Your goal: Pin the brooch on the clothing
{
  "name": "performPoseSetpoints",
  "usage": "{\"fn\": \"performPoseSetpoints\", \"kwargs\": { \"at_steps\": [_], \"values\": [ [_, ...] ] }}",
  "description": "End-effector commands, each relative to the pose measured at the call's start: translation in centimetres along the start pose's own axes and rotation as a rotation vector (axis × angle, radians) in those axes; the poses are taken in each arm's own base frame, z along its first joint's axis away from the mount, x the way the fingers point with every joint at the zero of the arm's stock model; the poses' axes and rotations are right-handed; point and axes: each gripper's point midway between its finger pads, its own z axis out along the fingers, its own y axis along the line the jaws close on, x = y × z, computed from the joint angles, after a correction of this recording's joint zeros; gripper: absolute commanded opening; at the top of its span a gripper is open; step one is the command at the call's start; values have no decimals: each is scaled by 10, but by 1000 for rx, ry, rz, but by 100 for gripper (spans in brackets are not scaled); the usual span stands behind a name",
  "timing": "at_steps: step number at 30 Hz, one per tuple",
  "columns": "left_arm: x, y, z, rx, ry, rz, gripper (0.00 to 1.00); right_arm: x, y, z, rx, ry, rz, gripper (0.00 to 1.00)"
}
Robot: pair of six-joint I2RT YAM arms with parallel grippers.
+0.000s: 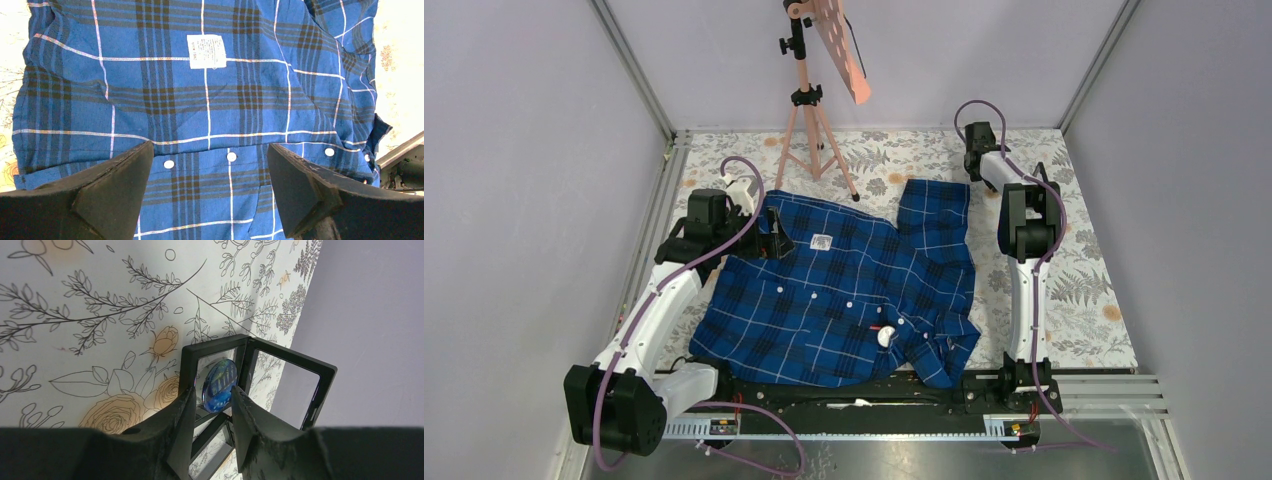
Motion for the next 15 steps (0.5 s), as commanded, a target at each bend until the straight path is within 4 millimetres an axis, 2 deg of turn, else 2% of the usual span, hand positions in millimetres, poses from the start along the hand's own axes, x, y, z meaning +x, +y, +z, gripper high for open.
{"fn": "performPoseSetpoints", "kwargs": {
  "at_steps": [1,7,15],
  "values": [
    [-12,-3,-2,16,-34,26,91,5,-9,2,26,14,12,38],
    [-12,-3,-1,14,-34,25,91,5,-12,-2,24,7,33,37],
    [-12,-4,-2,20,-34,25,91,2,-28,-17,38,-18,64,36]
  ]
}}
